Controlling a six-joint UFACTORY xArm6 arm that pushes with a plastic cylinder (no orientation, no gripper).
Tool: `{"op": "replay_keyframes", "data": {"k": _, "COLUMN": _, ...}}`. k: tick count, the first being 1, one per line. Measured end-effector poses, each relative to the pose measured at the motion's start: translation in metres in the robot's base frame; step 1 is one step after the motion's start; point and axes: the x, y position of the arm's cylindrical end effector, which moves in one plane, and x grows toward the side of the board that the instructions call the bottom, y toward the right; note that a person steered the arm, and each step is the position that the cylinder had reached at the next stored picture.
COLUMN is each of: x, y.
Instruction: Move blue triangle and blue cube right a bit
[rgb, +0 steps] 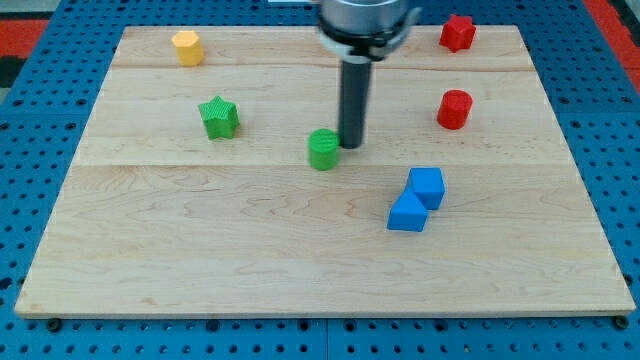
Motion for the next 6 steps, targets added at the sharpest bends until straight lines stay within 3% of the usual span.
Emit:
{"op": "replay_keyframes", "data": {"k": 2, "x": 0.042, "y": -0.029}}
{"op": "replay_keyframes", "data": {"k": 4, "x": 0.092, "y": 0.021}}
{"op": "replay_keyframes", "data": {"k": 6, "x": 0.097, "y": 0.09}}
